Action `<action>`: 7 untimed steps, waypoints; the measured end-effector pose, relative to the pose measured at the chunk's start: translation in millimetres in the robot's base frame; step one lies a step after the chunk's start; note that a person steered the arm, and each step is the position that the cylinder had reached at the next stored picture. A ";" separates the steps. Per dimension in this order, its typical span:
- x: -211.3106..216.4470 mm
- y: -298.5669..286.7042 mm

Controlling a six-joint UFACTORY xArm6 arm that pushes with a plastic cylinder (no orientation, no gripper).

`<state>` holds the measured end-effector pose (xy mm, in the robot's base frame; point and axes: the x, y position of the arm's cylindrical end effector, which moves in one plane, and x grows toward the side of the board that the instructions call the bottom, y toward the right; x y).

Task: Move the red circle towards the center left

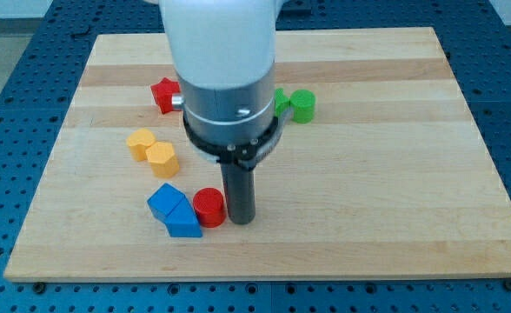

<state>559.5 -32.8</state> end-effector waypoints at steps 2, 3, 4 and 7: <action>14.9 -24.6; 2.2 -44.5; -19.6 -50.9; -85.4 -50.9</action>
<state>474.1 -83.7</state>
